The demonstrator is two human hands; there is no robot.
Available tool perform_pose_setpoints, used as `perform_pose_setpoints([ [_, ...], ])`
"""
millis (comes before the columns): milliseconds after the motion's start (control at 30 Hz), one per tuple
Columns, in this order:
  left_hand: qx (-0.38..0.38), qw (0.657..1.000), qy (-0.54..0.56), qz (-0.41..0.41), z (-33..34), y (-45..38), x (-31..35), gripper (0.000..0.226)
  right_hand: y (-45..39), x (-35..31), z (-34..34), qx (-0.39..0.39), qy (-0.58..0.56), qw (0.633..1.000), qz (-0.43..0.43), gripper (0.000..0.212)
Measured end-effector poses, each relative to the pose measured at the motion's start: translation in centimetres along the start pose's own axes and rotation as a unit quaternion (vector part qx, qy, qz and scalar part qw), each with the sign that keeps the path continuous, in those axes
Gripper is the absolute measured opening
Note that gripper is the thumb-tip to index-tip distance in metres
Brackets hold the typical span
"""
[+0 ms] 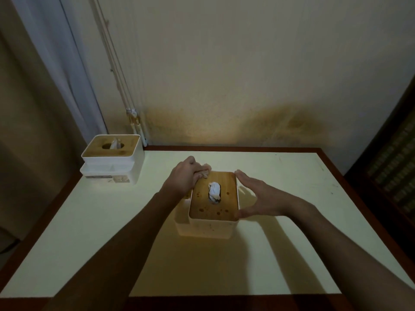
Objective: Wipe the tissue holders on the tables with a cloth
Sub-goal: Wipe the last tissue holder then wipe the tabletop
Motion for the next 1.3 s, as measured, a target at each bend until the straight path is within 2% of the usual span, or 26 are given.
perform_pose_setpoints([
  [100,-0.011,1.0,-0.021,0.014,-0.1,-0.2,-0.2,0.034,-0.9,0.7,0.1,-0.034,0.007,0.999,0.014,0.126],
  [333,-0.051,0.988,-0.115,0.085,0.6,1.6,-0.2,0.034,-1.3,0.7,0.0,-0.059,0.053,0.996,0.042,0.127],
  [433,-0.032,0.977,-0.109,0.178,0.6,4.8,0.7,0.03,-1.4,0.4,-0.4,-0.072,0.072,0.993,0.055,0.126],
  [500,-0.073,0.97,-0.08,0.216,0.6,7.1,1.5,0.022,-1.3,0.2,-0.5,-0.078,0.087,0.991,0.065,0.126],
  [633,-0.105,0.976,-0.036,0.19,1.0,10.1,2.1,0.031,-1.3,-0.2,-0.6,-0.084,0.1,0.989,0.074,0.128],
  [833,-0.094,0.976,-0.01,0.196,0.5,8.7,1.6,0.027,-1.5,-0.1,-0.5,-0.098,0.094,0.989,0.065,0.126],
  [933,-0.033,0.99,-0.018,0.138,0.4,5.2,0.3,0.034,-1.6,-0.3,-0.3,-0.09,0.09,0.99,0.059,0.125],
  [1000,-0.021,0.994,-0.051,0.093,0.3,2.8,-0.3,0.032,-1.6,-0.5,-0.1,-0.087,0.088,0.991,0.059,0.125],
  [1167,0.006,0.993,-0.076,0.094,0.6,0.3,-0.3,0.034,-1.4,-0.3,-0.3,-0.085,0.082,0.991,0.056,0.124],
  [1300,0.002,0.992,-0.087,0.096,0.8,3.0,0.2,0.034,-1.4,-0.2,-0.3,-0.083,0.089,0.991,0.053,0.124],
])
Point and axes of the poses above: each hand's wrist, its own y-axis away from the middle knuckle, its own z-axis out of the palm, x = y × z, the point moved 2 cm from there along -y, towards the middle knuckle, and after that the axes turned 15 degrees about -x, right-handed, at the moved point
